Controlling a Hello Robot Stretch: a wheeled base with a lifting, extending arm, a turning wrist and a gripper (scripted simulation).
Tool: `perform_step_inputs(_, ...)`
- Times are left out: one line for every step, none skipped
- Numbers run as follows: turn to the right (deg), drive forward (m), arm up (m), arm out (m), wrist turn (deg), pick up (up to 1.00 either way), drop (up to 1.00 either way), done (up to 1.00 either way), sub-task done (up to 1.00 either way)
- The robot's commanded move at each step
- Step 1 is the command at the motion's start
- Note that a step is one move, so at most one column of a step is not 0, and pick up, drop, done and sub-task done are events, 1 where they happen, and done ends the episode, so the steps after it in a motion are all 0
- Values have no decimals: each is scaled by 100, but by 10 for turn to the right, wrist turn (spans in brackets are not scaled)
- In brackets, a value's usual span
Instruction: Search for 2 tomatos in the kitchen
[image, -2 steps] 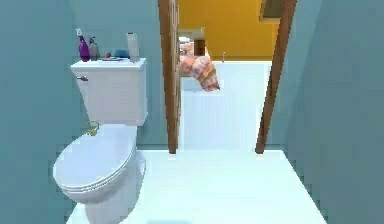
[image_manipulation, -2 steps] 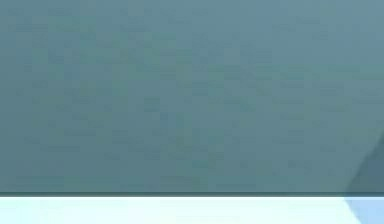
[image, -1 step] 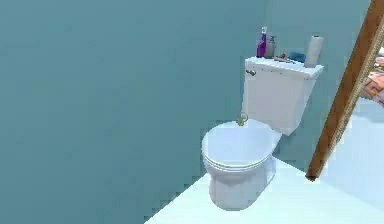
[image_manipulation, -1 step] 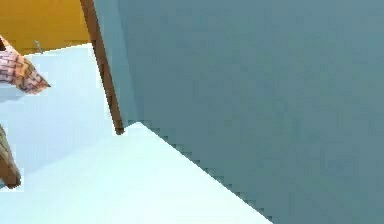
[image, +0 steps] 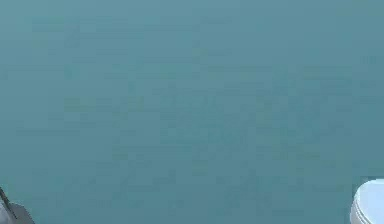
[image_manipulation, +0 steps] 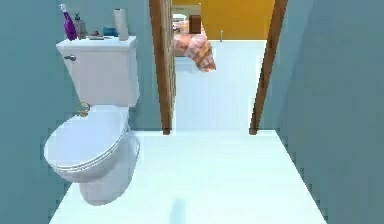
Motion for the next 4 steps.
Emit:
perform_step_inputs(-450,0,0,0,0,0,0,0,0)
perform_step_inputs(-300,0,0,0,0,0,0,0,0)
perform_step_inputs(0,100,0,0,0,0,0,0,0)
perform_step_inputs(-120,0,0,0,0,0,0,0,0)
